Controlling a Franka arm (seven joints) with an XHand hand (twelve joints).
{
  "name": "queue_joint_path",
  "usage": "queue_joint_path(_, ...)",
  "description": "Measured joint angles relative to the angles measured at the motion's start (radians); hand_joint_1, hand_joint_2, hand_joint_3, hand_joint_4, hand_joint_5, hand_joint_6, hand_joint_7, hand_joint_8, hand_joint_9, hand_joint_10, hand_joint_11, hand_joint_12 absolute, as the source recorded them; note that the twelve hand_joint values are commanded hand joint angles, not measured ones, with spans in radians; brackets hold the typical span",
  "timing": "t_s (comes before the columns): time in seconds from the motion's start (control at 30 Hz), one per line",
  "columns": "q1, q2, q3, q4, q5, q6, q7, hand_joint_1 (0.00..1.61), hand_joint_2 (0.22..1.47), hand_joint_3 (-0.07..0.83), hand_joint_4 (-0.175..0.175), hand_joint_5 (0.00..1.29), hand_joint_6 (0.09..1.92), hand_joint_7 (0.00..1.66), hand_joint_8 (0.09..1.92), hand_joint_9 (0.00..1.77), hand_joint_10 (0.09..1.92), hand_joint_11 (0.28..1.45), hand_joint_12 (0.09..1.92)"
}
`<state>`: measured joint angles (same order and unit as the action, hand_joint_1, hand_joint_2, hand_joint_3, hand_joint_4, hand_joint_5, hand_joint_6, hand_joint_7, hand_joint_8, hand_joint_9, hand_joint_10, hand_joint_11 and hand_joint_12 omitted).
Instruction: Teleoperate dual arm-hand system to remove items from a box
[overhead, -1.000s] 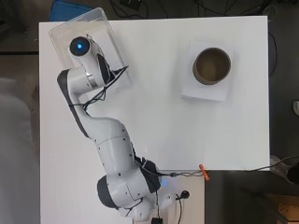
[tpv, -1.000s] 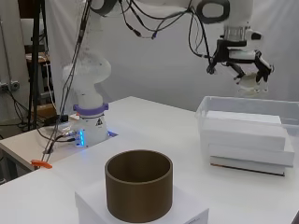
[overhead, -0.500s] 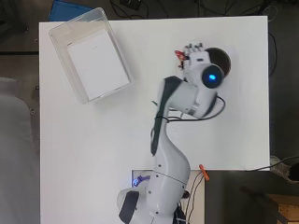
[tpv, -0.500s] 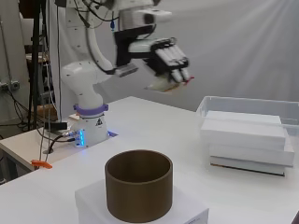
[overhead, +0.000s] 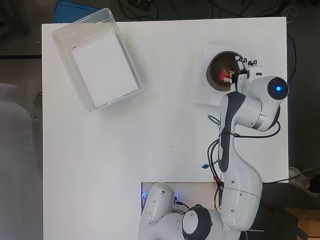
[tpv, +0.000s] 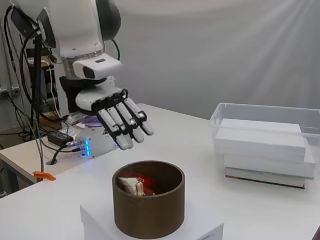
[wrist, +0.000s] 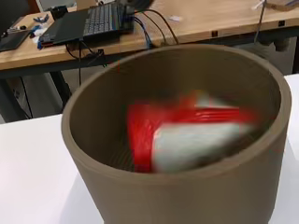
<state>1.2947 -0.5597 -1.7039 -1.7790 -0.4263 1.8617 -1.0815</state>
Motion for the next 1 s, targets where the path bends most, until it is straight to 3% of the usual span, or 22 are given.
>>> queue_joint_path(0.03, 0.009, -0.002, -0.011, 0.002, -0.006, -0.002, 0.006, 0.96, 1.16, -0.003, 0.054, 0.55, 0.09, 0.72, 0.09, 0.88, 0.09, 0.68, 0.09)
queue_joint_path(0.1, 0.009, -0.005, -0.019, 0.003, -0.027, -0.012, 0.026, 0.38, 0.84, -0.036, 0.036, 0.18, 0.09, 0.25, 0.09, 0.34, 0.09, 0.49, 0.09)
queue_joint_path(0.13, 0.01, -0.009, -0.023, 0.008, -0.046, -0.025, 0.033, 0.2, 0.78, -0.032, 0.03, 0.09, 0.09, 0.12, 0.09, 0.2, 0.09, 0.45, 0.09)
queue_joint_path(0.2, 0.029, -0.018, -0.038, 0.024, -0.131, -0.066, 0.032, 0.04, 0.72, -0.025, 0.026, 0.02, 0.09, 0.03, 0.09, 0.15, 0.09, 0.43, 0.09)
queue_joint_path(0.3, 0.049, -0.029, -0.013, -0.001, -0.286, -0.059, 0.031, 0.0, 0.7, -0.007, 0.036, 0.0, 0.09, 0.03, 0.09, 0.2, 0.09, 0.44, 0.09)
queue_joint_path(0.4, -0.014, -0.041, 0.084, -0.064, -0.342, -0.005, 0.03, 0.01, 0.76, 0.003, 0.018, 0.03, 0.09, 0.29, 0.09, 0.47, 0.09, 0.55, 0.09)
queue_joint_path(0.53, -0.06, -0.048, 0.227, -0.077, -0.328, -0.037, 0.036, 0.0, 0.78, -0.001, 0.014, 0.09, 0.09, 0.35, 0.09, 0.51, 0.09, 0.57, 0.09)
queue_joint_path(0.63, -0.11, -0.06, 0.387, -0.087, -0.31, -0.089, 0.062, 0.0, 0.78, -0.001, 0.027, 0.09, 0.09, 0.29, 0.09, 0.47, 0.09, 0.55, 0.09)
queue_joint_path(0.7, -0.143, -0.066, 0.499, -0.097, -0.296, -0.128, 0.093, 0.0, 0.78, 0.0, 0.034, 0.14, 0.09, 0.37, 0.09, 0.52, 0.09, 0.56, 0.09)
queue_joint_path(0.87, -0.252, -0.097, 0.856, -0.172, -0.218, -0.219, 0.239, 0.01, 0.8, 0.005, 0.052, 0.23, 0.09, 0.37, 0.09, 0.46, 0.09, 0.52, 0.09)
queue_joint_path(1.0, -0.374, -0.149, 1.112, -0.289, -0.136, -0.248, 0.407, 0.02, 0.8, 0.005, 0.049, 0.21, 0.09, 0.36, 0.09, 0.45, 0.09, 0.52, 0.09)
